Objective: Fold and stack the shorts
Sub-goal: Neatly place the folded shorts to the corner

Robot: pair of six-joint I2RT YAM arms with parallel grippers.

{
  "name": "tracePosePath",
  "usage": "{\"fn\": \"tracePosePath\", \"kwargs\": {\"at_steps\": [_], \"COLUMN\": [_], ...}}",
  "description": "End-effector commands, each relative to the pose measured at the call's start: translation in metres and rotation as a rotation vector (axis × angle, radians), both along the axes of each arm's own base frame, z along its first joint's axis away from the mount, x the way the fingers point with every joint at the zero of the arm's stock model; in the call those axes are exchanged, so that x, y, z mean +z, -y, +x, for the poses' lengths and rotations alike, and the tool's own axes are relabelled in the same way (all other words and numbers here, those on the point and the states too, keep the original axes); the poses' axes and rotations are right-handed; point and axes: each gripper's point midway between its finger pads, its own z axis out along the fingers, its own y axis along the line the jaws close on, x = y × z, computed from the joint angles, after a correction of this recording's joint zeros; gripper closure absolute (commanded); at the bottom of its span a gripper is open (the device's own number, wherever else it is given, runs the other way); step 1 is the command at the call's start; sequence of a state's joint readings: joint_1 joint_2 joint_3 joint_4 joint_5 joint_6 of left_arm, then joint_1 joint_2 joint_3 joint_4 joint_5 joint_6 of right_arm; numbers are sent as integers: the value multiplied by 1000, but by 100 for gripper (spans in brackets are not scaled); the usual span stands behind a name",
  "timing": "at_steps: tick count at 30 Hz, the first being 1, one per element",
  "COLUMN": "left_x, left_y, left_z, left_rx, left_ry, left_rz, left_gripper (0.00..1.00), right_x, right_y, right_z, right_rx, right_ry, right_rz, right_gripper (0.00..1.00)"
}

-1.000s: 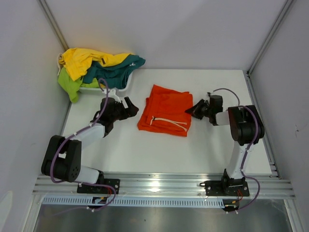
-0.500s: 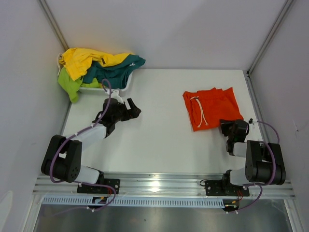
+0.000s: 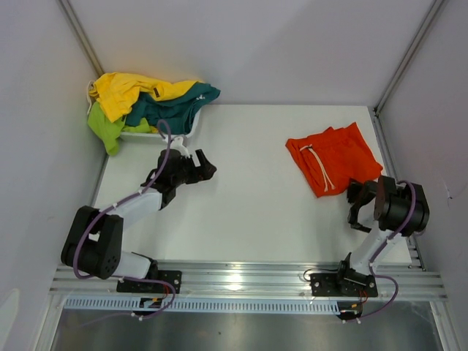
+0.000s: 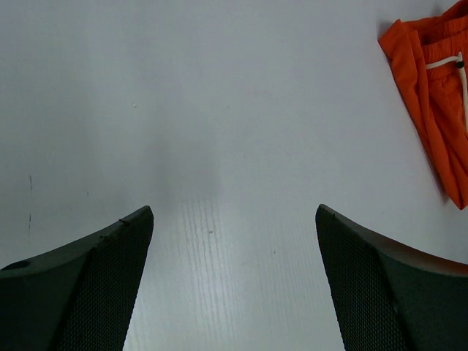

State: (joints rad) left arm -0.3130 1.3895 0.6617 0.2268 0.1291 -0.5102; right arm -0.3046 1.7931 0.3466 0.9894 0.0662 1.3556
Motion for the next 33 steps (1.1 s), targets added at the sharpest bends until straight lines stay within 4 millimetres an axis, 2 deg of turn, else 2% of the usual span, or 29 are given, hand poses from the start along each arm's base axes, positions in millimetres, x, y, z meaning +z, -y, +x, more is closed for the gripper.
{"fn": "tracePosePath", "kwargs": {"at_steps": [1,2,4,8,11,12,14,15,16,18,21,25,29,31,32,33], "left_x": [13,14,15,19,18,17,16,15,13,13,7,4,2,-1,-3,-4], "left_y": [6,8,10,17,20,22,24,26,27,28,30,34,37,38,39,40], "left_z": [-2,-4,-5,-6,-5,-4,-3,-2,-2,-1,-2,-2,1,1,0,1], "left_rx": [-37,-44,-50,-75,-86,-93,-102,-109,-113,-117,-123,-141,-146,-149,-151,-152], "left_ry": [50,52,53,59,59,55,52,50,46,48,32,25,23,17,14,11], "left_rz": [15,16,11,6,5,4,1,-1,-3,-9,-17,-19,-25,-23,-24,-25], "left_gripper": [7,7,7,7,7,7,7,7,7,7,7,7,7,7,7,7], "right_x": [15,19,11,13,8,13,10,20,14,21,10,20,20,16,22,15], "right_y": [33,38,43,54,64,71,74,78,79,85,94,112,119,110,107,101], "right_z": [20,25,30,43,50,58,67,81,87,108,121,147,170,182,191,191], "right_rx": [-148,-167,-197,-268,-333,-356,-357,-350,-348,-356,-398,-447,-464,-409,-373,-343], "right_ry": [139,169,192,275,259,271,233,253,224,253,255,278,268,256,252,210], "right_rz": [16,14,33,41,25,11,-6,-25,-19,-13,3,-6,-7,-4,-3,14], "right_gripper": [100,100,100,100,100,100,100,100,100,100,100,100,100,94,83,77]}}
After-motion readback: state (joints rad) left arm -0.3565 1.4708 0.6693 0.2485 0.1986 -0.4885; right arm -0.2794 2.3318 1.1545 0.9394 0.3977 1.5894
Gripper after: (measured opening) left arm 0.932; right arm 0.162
